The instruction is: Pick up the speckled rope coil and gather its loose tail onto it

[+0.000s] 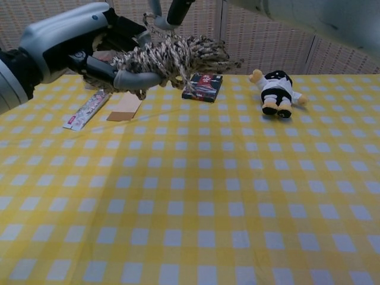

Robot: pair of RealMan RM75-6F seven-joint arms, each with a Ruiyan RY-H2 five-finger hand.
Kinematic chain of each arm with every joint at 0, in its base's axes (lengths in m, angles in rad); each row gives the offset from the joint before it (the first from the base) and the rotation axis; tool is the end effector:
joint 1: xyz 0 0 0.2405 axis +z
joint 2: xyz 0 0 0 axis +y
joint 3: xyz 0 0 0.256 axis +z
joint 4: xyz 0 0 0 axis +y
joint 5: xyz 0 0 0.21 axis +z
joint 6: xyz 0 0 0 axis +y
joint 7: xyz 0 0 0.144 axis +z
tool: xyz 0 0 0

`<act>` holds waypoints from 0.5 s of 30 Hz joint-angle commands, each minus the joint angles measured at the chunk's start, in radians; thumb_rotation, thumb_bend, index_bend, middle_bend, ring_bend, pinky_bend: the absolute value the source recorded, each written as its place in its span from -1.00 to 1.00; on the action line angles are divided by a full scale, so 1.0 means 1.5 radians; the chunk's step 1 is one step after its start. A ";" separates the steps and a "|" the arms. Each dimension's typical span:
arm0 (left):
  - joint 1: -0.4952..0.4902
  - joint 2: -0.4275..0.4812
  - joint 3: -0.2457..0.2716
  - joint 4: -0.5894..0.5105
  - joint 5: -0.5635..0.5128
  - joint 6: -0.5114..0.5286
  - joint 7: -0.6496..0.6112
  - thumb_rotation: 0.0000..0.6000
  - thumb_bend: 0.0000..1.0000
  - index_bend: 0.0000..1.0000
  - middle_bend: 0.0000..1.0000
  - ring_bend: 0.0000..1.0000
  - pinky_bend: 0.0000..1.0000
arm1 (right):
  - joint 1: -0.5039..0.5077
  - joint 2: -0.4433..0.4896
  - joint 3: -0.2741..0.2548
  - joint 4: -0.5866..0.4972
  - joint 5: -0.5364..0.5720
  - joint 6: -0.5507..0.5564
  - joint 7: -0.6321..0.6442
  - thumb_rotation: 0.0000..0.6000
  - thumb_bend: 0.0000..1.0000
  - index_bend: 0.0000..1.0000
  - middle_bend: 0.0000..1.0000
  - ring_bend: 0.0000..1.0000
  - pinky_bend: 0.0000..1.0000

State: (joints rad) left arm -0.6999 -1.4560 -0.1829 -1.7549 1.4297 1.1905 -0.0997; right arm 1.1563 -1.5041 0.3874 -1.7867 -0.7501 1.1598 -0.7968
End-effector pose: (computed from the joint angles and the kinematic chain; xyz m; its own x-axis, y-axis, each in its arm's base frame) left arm -0.0778 0.2981 0.0340 -0.0399 0.2763 0.9603 0.8254 -0.5325 0.1875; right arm 0.0499 -0.3579 0.0334 0.4476 0.0209 0.8940 -0.7554 -0.5261 0.3905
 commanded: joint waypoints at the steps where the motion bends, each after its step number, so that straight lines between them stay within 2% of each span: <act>1: 0.003 0.011 -0.002 -0.018 0.021 0.003 -0.040 0.63 -0.55 0.41 0.39 0.02 -0.56 | -0.004 0.000 -0.006 0.008 -0.001 -0.006 0.014 1.00 -0.29 0.29 -0.62 -1.00 -0.98; 8: 0.007 0.018 -0.025 -0.032 0.026 0.019 -0.127 0.69 -0.55 0.41 0.39 0.02 -0.56 | -0.019 -0.007 -0.021 0.025 -0.018 -0.024 0.072 1.00 -0.29 0.29 -0.62 -1.00 -0.98; 15: 0.013 0.026 -0.059 -0.031 0.000 0.035 -0.164 0.74 -0.55 0.41 0.39 0.02 -0.56 | -0.031 -0.009 -0.037 0.034 -0.038 -0.032 0.102 1.00 -0.29 0.29 -0.62 -1.00 -0.98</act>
State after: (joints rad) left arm -0.6828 -1.4216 -0.2656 -1.8003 1.4357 1.2391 -0.3395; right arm 1.1114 -1.5170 0.3341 -1.7377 -0.8050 1.1126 -0.6462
